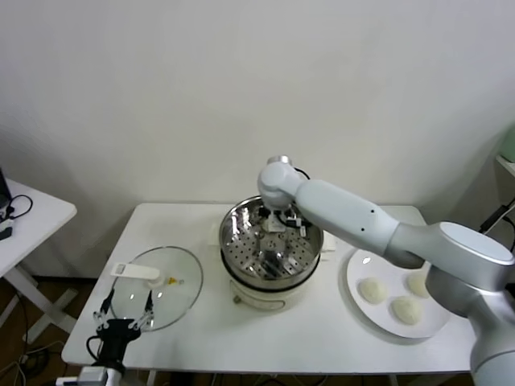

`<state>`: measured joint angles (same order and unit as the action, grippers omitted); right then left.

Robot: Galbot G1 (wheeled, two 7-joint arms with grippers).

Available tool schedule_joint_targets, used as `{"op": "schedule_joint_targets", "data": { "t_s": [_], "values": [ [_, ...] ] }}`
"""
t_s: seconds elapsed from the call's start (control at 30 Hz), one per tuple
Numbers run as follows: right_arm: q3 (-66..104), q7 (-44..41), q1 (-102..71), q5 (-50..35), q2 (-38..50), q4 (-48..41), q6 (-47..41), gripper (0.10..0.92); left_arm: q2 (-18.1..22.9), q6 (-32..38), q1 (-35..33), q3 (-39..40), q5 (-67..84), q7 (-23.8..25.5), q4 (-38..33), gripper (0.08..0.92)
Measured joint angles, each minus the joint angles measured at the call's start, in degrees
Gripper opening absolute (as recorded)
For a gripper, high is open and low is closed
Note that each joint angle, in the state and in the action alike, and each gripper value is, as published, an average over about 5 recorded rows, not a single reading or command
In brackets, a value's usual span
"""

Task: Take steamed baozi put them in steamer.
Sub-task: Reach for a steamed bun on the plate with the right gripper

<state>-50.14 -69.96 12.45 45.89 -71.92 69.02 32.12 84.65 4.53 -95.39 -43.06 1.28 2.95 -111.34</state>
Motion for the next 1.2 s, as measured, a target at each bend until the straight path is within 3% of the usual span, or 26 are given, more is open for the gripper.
{"op": "schedule_joint_targets", "data": {
  "t_s": [0.3,0.63,0.77,0.97,1.2],
  "values": [
    [-4.2,-2.0,8.9,-13.5,7.0,5.8,-4.7,0.823,0.0,-0.2,0.0,0.1,0.0,-0.1,-0.4,0.823],
    [-14.5,-1.1,21.5,-46.3,18.7,6.4,-22.0,0.823,0.1,-0.1,0.0,0.2,0.6,-1.1,-1.0,0.823],
    [-16.6,-0.2,22.5,-55.4,23.1,4.9,-27.3,0.823,0.0,-0.2,0.2,0.5,0.7,-1.2,-1.0,0.823],
    [-17.2,0.4,19.5,-60.7,29.5,4.8,-32.9,0.823,0.0,-0.3,0.2,0.7,0.7,-1.3,-1.2,0.823],
    [-13.8,0.8,10.9,-59.7,34.9,5.5,-36.1,0.823,0.0,-0.5,0.3,0.8,0.8,-1.3,-1.2,0.823]
  ]
}}
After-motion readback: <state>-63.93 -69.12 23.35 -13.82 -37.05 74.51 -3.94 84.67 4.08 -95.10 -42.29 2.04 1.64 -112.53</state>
